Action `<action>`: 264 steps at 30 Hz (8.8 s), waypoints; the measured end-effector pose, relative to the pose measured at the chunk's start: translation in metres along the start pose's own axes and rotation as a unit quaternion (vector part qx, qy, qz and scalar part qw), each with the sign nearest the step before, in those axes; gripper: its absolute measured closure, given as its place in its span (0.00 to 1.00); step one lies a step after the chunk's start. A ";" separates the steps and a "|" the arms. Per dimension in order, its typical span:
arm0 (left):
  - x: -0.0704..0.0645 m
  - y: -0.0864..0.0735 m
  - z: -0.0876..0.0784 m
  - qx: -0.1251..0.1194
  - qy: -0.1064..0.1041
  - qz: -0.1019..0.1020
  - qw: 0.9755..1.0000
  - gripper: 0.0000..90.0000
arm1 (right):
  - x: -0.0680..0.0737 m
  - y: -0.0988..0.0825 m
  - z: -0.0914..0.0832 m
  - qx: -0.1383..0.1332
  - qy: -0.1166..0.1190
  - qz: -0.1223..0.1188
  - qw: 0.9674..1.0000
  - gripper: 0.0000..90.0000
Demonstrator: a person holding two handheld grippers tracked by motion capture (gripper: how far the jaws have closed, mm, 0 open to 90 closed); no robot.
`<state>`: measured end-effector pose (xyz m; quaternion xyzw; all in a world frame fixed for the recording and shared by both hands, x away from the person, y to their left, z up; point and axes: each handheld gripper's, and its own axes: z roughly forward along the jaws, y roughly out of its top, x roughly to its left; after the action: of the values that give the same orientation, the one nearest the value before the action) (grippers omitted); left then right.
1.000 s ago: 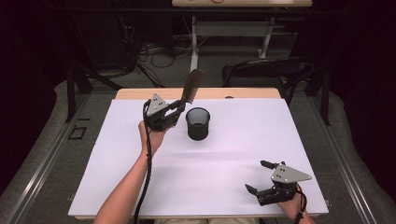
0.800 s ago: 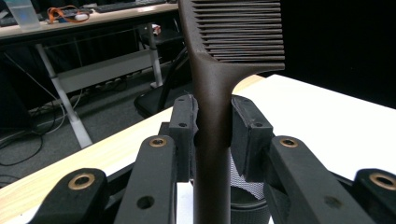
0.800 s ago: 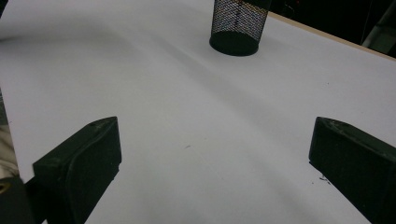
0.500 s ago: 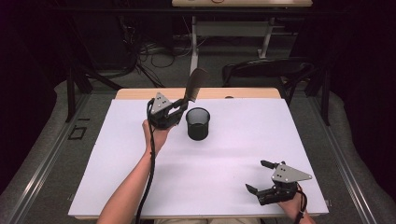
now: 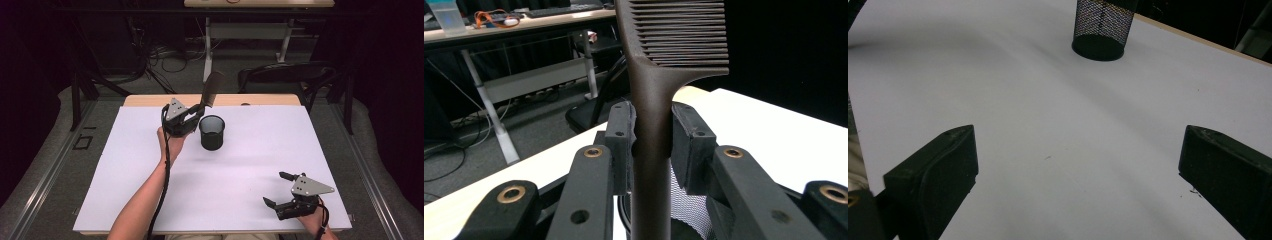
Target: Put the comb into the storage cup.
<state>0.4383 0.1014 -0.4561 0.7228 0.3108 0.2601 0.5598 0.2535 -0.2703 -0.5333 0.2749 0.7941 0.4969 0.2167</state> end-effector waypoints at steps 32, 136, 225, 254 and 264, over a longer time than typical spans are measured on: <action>-0.004 0.007 0.022 -0.022 0.002 -0.013 1.000 0.80 | 0.000 0.000 0.001 0.000 0.002 -0.001 1.000 0.02; -0.011 -0.032 0.044 0.047 -0.017 -0.026 0.998 0.61 | -0.001 -0.001 0.000 0.003 0.007 -0.001 1.000 0.03; -0.017 -0.069 -0.108 0.124 0.020 0.014 0.992 0.00 | 0.000 -0.001 -0.004 0.003 0.001 0.007 1.000 0.02; -0.026 -0.087 -0.142 0.134 0.028 0.011 0.991 0.00 | 0.001 -0.001 -0.008 0.005 -0.005 0.006 1.000 0.02; -0.029 -0.093 -0.151 0.135 0.031 0.007 0.990 0.00 | 0.001 -0.001 -0.007 0.004 -0.005 0.007 1.000 0.02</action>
<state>0.2949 0.1948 -0.5117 0.7854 0.3554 0.2422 0.4452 0.2480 -0.2751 -0.5318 0.2839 0.7929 0.4938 0.2164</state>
